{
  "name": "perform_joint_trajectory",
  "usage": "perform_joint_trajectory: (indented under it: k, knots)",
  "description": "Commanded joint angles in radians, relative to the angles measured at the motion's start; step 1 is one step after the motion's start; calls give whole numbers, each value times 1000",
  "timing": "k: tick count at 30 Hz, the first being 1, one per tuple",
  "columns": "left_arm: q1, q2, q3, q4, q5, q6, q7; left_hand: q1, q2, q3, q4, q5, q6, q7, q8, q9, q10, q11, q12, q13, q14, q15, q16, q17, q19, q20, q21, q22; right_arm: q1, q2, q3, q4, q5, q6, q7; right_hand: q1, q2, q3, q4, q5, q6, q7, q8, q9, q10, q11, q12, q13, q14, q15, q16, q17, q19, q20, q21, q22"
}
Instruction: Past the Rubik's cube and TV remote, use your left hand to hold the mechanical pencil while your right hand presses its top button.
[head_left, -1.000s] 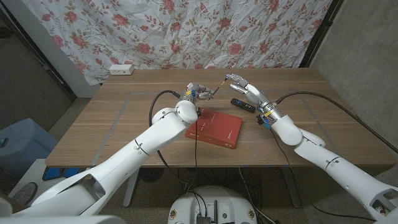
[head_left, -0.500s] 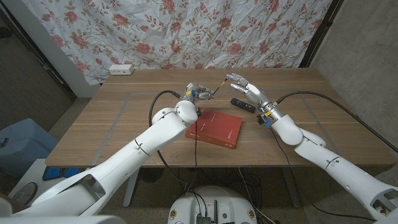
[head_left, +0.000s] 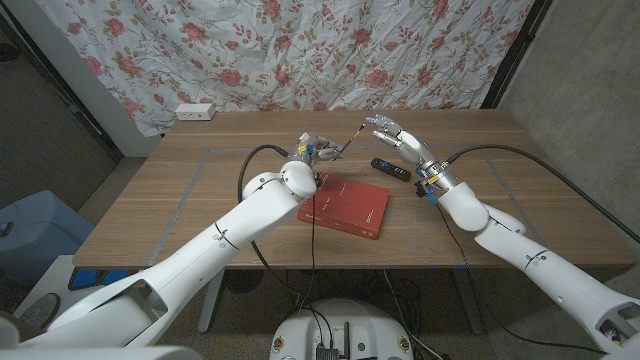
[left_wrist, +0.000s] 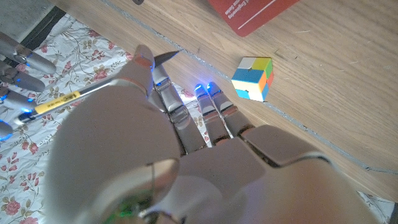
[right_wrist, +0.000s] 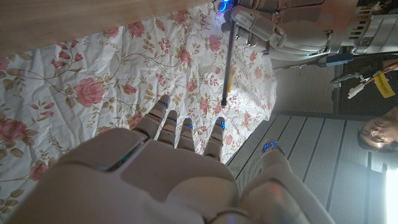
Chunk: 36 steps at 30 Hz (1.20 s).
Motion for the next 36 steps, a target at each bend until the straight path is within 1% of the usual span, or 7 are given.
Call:
perform_joint_trajectory:
  k: [1,8,14,24,30,33,36]
  knots:
    - [-24,29,17,-21,9,38,-22,3,8,-6,2,4,-1,-4,8,4,12,-11,4,4,-1,-154,-2,1,-6,-26,0,6,4,6,9,-1,18,-7,3,6,33,5,2,6,11,-1,-2,0,11,4,9,2,-2,8,9,2,8,1,6,3]
    - [-45,60,32,-49,22,83,-43,3,9,-6,2,4,0,-5,8,4,13,-11,4,4,-1,-153,-2,1,-8,-26,0,6,-2,-2,18,-21,53,-45,27,5,31,4,1,5,2,-1,-6,0,17,9,10,2,-8,12,7,2,7,4,5,3]
    - [-99,116,88,-78,58,149,-88,2,9,-7,2,4,-1,-5,8,4,13,-11,5,4,-2,-153,-2,1,-9,-26,0,6,-12,-9,27,-37,60,-74,24,3,28,2,2,4,-12,0,-11,0,17,12,9,1,-11,15,6,2,7,5,5,3]
    - [-158,173,150,-106,112,214,-141,2,9,-8,3,4,-1,-7,8,5,15,-11,5,5,-3,-154,-3,1,-9,-25,0,6,-15,-3,31,-42,99,-91,33,4,28,3,1,4,-16,0,-10,0,9,14,5,1,-14,13,5,1,5,3,4,3]
    - [-194,199,188,-120,142,255,-170,2,9,-9,2,4,-1,-6,8,5,15,-12,5,5,-3,-154,-3,1,-10,-26,0,6,-14,7,32,-34,149,-92,50,8,27,4,-2,4,-28,1,-13,-1,11,14,5,1,-15,2,4,-1,8,-5,4,3]
    - [-225,223,222,-134,160,285,-198,2,9,-9,2,4,-1,-7,8,5,15,-12,5,5,-3,-154,-3,1,-10,-25,0,6,-17,14,34,-33,188,-94,64,10,28,5,-5,4,-28,3,-10,0,29,25,10,0,-10,0,5,-3,12,-9,5,3]
    - [-251,248,253,-150,177,305,-225,2,10,-9,2,4,-1,-7,8,5,15,-12,5,5,-3,-154,-2,1,-10,-25,0,6,-20,14,37,-37,221,-102,83,12,28,5,-5,4,-29,7,-10,0,36,23,12,0,-5,-6,7,-4,16,-12,7,3]
